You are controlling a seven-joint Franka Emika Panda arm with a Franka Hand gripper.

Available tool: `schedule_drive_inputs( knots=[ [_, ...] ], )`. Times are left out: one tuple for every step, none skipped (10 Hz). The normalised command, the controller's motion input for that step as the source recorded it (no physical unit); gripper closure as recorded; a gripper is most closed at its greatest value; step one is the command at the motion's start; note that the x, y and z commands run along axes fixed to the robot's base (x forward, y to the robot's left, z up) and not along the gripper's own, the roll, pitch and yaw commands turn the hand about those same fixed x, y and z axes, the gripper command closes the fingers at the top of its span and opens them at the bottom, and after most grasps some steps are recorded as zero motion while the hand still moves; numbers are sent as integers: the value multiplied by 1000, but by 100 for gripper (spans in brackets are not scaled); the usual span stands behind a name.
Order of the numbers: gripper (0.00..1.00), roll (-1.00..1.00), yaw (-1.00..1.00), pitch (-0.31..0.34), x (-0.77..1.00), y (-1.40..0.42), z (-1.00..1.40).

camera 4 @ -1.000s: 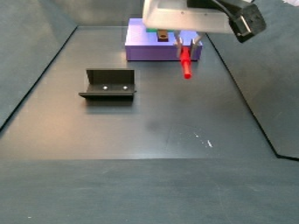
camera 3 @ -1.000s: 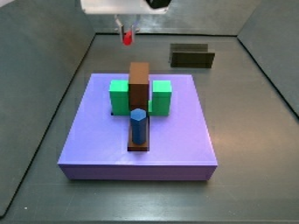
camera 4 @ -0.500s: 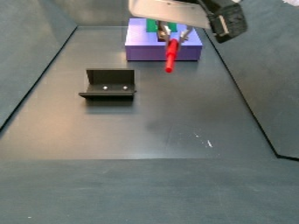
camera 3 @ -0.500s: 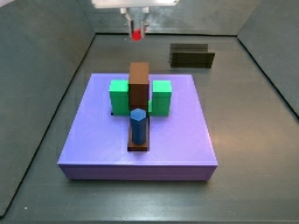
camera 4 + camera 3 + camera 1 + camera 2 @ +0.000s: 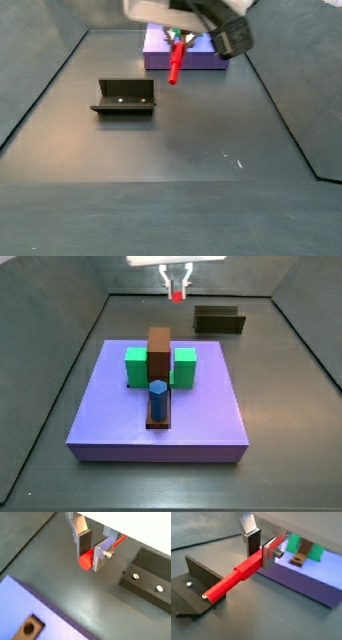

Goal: Pick up the red object. Move up. Place the red object on the fixture. Regrasp the red object. Move to above the board. Insert the red object.
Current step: Place the red object on the fixture.

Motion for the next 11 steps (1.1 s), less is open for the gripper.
schedule_drive_inputs(
  knots=[
    [100,-754,283,20,463,3,0],
    [100,-677,394,3,351,6,0],
    [100,-651,471,0,237,46,0],
    [100,-623,486,0,229,57,0],
    [100,-623,489,0,240,54,0],
    [100,-609,494,0,231,54,0],
    [100,-500,369,46,280,260,23],
    [100,-409,314,71,286,291,9],
    [100,-431,-500,-83,603,91,0],
    [100,-560,-634,-194,520,174,0],
    [100,-371,-643,-306,471,111,-171]
  ],
)
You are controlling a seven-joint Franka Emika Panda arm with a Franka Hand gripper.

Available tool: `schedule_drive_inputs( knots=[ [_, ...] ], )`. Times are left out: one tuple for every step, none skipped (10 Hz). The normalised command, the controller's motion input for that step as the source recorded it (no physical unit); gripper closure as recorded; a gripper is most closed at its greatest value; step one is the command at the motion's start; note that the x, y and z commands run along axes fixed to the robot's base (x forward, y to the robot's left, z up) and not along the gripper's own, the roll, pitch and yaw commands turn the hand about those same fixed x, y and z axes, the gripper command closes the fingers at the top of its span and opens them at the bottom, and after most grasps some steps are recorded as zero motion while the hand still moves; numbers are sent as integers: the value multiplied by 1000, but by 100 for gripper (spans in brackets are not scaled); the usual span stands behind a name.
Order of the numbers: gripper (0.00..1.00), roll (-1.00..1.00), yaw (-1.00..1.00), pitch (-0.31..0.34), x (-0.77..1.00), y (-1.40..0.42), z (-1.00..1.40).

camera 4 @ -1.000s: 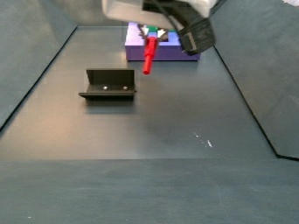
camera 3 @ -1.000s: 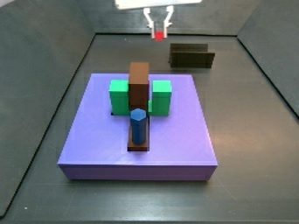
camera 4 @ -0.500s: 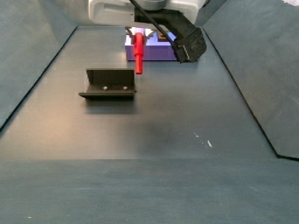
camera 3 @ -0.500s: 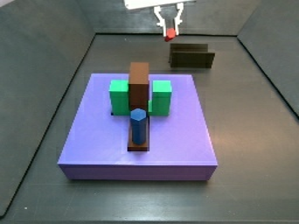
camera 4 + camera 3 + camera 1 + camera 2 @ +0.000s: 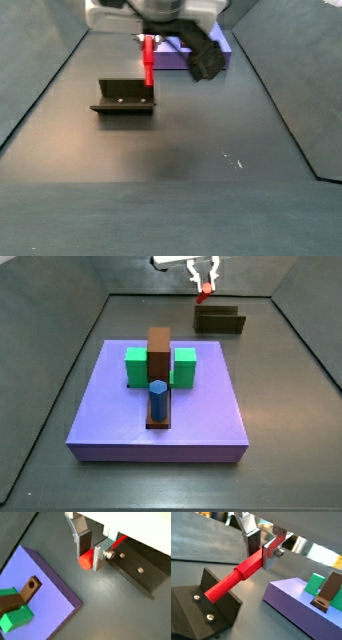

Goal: Pick up the red object. Move up. Place the red object on the fixture. Regrasp the red object. Move to above the board. Insert the red object.
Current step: Place the red object on the fixture.

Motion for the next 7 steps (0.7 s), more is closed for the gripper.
schedule_drive_inputs(
  knots=[
    [100,-326,-554,-357,554,94,-226],
    [100,-249,-537,-409,560,117,-194],
    [100,-129,-506,-291,651,100,-117],
    [100,-43,-523,-134,674,77,-14],
    [100,0,-346,0,780,80,0],
    [100,-29,0,0,649,109,-60],
    [100,-26,291,0,414,89,-143]
  ],
)
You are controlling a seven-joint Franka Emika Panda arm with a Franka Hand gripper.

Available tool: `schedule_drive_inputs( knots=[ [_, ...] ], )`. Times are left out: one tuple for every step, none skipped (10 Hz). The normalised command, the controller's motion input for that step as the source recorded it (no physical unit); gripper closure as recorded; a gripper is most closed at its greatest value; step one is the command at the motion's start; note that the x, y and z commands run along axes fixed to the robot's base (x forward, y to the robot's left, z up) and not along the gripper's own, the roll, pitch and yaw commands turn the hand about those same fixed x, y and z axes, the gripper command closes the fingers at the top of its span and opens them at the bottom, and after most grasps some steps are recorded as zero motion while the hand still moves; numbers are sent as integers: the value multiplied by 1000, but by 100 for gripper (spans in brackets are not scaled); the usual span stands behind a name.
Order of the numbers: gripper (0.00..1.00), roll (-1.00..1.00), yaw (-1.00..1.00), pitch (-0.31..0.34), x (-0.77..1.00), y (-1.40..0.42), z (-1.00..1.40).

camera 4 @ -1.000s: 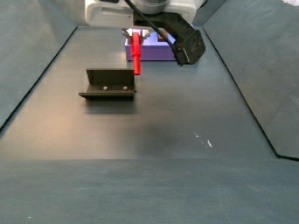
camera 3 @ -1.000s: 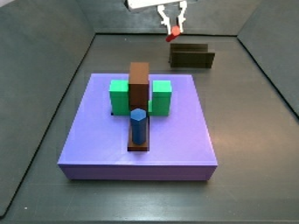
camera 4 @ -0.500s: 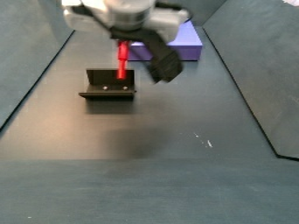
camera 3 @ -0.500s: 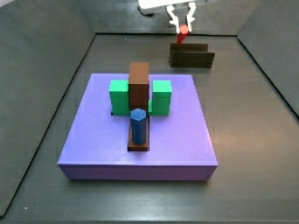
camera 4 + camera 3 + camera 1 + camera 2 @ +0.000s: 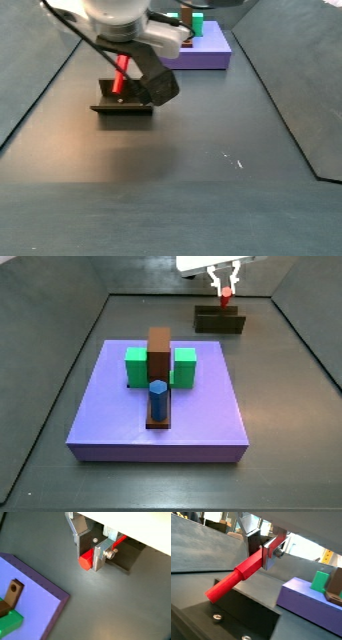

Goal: Pick up the red object. Move up. Place the red object on the fixture. Regrasp the red object. Move to above the board. Insert the red object.
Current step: Place the red object on the fixture.

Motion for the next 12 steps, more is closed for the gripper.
schedule_drive_inputs(
  knots=[
    [100,29,314,0,340,0,-194],
    [100,3,374,0,426,0,-246],
    [100,0,486,0,483,-60,-277],
    [100,0,334,0,300,-31,-226],
    [100,117,177,71,263,-3,-131],
    [100,283,83,314,300,0,-63],
    [100,414,0,274,94,-6,0],
    [100,546,-106,43,0,-46,0],
    [100,317,-83,26,0,0,-34],
    [100,0,-71,0,-91,0,-80],
    [100,-66,-69,-46,-251,0,-83],
    [100,-257,-57,-157,-386,0,-34]
  ],
)
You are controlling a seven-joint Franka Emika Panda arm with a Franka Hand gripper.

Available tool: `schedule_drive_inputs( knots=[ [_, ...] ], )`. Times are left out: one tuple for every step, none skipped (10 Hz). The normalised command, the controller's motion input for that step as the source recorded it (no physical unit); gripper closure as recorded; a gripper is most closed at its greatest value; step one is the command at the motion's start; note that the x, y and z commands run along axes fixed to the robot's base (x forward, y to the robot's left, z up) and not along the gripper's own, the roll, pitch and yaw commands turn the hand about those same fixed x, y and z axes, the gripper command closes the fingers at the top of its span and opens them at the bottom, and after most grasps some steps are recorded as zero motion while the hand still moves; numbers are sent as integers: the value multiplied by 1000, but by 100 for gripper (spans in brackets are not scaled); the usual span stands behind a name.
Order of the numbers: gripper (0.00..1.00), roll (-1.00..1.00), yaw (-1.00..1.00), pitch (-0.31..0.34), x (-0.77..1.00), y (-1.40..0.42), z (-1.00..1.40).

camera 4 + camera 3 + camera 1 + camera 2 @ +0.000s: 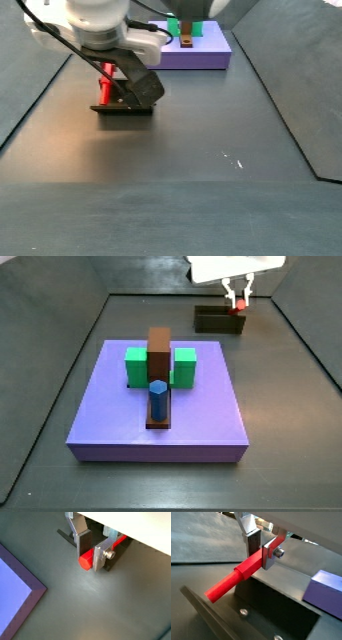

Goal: Pick up the red object. Move up. Place the red object on the fixture. Regrasp the red object. Move to above the board. Insert the red object.
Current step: Place the red object on the fixture.

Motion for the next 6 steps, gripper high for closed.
schedule_drive_inputs(
  knots=[
    [100,-351,-9,-117,-343,0,0],
    [100,-417,0,-126,-323,0,0],
    [100,-331,0,-120,-314,0,0],
    [100,-169,0,-74,-220,0,-23],
    [100,0,3,0,-34,0,-51],
    [100,151,51,0,0,0,-74]
  ],
)
